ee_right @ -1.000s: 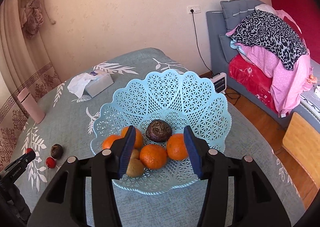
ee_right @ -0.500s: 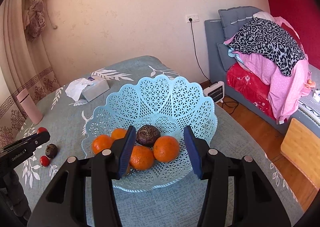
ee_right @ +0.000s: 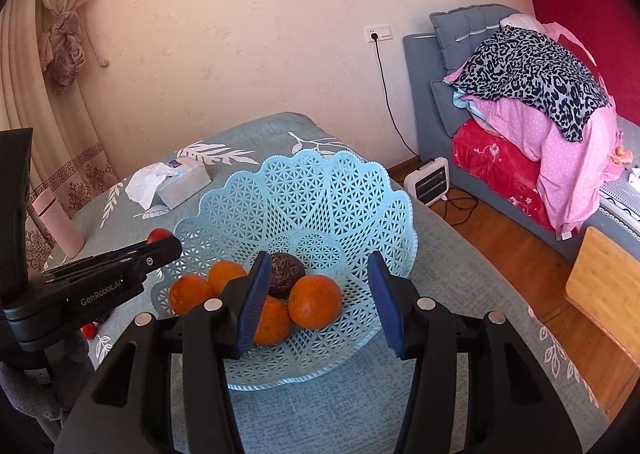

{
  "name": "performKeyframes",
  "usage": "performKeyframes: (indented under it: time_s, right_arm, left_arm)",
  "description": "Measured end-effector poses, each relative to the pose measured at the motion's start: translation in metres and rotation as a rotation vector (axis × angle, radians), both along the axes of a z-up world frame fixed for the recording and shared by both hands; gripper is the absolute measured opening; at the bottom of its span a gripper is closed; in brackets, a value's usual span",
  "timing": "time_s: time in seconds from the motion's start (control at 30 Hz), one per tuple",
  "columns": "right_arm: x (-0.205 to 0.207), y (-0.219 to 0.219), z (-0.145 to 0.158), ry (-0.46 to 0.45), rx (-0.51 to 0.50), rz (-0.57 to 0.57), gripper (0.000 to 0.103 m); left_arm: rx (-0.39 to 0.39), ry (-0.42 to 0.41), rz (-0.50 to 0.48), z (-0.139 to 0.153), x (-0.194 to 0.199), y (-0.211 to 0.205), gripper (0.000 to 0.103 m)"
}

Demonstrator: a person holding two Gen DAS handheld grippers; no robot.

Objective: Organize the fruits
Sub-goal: 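Carry the brown fruit and tomato into the basket and open both tools, then withdraw both tools from the basket toward the remaining fruits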

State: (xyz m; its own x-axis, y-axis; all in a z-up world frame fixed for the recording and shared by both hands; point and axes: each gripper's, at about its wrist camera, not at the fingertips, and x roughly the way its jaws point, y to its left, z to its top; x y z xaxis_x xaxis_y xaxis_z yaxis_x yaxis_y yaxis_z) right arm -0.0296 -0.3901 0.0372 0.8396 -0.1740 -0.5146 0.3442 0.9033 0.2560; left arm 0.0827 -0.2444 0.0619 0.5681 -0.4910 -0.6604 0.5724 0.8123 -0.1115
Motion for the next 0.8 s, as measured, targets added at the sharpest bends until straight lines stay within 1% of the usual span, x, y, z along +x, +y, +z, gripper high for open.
performKeyframes:
  time_s: [0.07, 0.13, 0.17, 0.47, 0.53, 0.57, 0.67, 0.73, 0.8]
  right_arm:
    - [0.0, 0.0, -0.001, 0.002, 0.002, 0.001, 0.052]
    - [0.001, 0.0, -0.001, 0.003, 0.003, 0.0, 0.052]
    - [0.0, 0.0, -0.002, 0.004, 0.004, -0.001, 0.052]
    - [0.0, 0.005, -0.001, 0.002, -0.004, -0.001, 0.052]
    - [-0.001, 0.006, 0.0, 0.0, -0.006, 0.0, 0.052]
    - [-0.001, 0.007, 0.001, 0.0, -0.006, 0.002, 0.052]
    - [-0.002, 0.01, 0.003, -0.004, -0.01, 0.008, 0.052]
    - [-0.003, 0.012, 0.004, -0.008, -0.011, 0.013, 0.052]
    - [-0.004, 0.014, 0.006, -0.011, -0.013, 0.018, 0.052]
  left_arm:
    - [-0.009, 0.006, -0.003, -0.001, 0.002, -0.003, 0.029]
    - [-0.017, 0.008, -0.003, -0.001, 0.003, -0.003, 0.04]
    - [-0.022, 0.003, 0.004, 0.0, 0.002, -0.001, 0.048]
    - [-0.038, -0.001, 0.073, 0.006, 0.003, 0.032, 0.05]
    - [-0.034, -0.008, 0.092, 0.007, 0.001, 0.04, 0.053]
    - [-0.031, -0.013, 0.102, 0.007, 0.0, 0.044, 0.057]
    - [-0.02, -0.024, 0.125, 0.008, -0.004, 0.055, 0.058]
    - [-0.011, -0.03, 0.141, 0.008, -0.008, 0.063, 0.061]
    - [-0.003, -0.031, 0.156, 0.007, -0.012, 0.072, 0.07]
